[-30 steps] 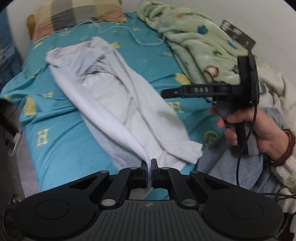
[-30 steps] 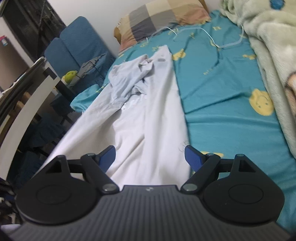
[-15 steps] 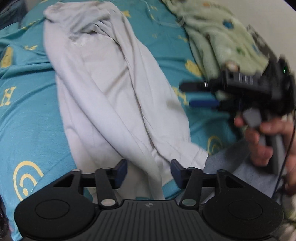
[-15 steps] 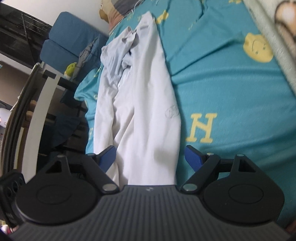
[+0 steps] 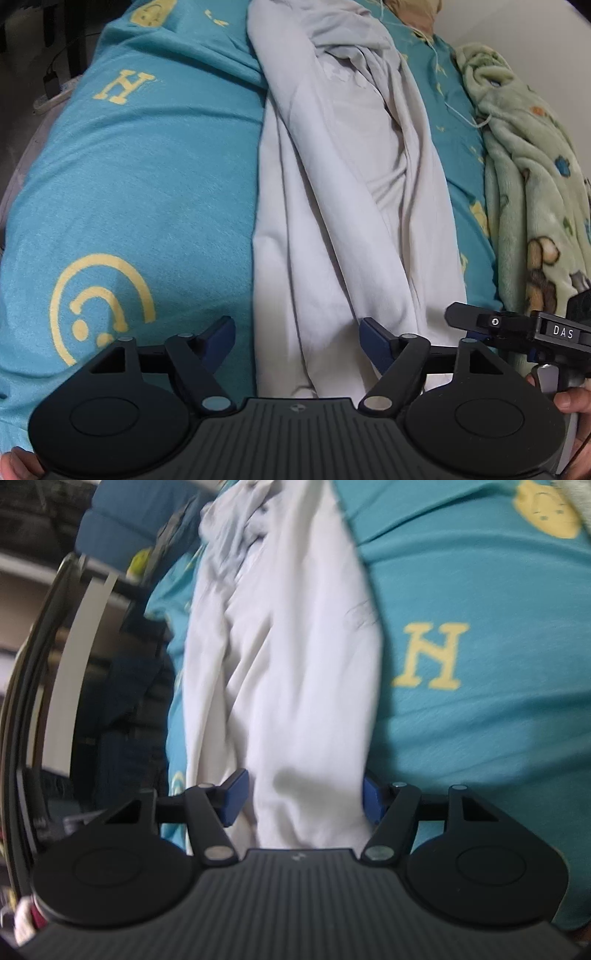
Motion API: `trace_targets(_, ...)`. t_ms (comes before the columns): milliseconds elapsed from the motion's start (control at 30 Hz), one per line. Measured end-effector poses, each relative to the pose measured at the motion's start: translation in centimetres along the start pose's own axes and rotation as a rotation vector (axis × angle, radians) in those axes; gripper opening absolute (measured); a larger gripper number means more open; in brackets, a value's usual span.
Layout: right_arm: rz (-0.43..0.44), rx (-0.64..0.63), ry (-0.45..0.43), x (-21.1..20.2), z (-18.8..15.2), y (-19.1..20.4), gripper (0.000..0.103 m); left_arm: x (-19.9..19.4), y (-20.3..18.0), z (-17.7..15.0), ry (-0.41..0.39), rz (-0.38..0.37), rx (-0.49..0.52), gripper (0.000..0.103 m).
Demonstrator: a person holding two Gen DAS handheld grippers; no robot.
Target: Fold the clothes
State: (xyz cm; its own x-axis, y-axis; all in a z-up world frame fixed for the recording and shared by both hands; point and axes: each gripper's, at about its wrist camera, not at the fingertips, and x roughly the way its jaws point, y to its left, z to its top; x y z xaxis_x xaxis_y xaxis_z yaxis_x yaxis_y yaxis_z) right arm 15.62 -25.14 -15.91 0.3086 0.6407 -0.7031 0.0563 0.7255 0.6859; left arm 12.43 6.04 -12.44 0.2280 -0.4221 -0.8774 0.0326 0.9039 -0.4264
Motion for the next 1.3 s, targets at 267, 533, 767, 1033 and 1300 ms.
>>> trace_targets(267,0.055,0.009,0.034,-0.6,-1.2,0.3,0.066,0.5,0.1,-0.2,0.088,-0.134,-0.051,0.080)
trace_targets(533,0.074,-0.001,0.044,-0.4,-1.7,0.9,0.038,0.8,-0.5,0.0,0.141,-0.208,-0.055,0.080)
trace_targets(767,0.032,-0.034,0.047,0.6,-1.5,1.6,0.029,2.0,-0.2,-0.5,0.182,-0.175,-0.048,0.080)
trace_targets(1033,0.028,-0.051,0.017,0.2,-1.5,1.7,0.015,1.9,-0.6,-0.5,0.174,-0.097,-0.029,0.066)
trace_targets(1300,0.088,-0.033,-0.053,-1.8,-1.7,1.3,0.014,0.9,-2.1,-0.4,0.145,-0.046,-0.062,0.037)
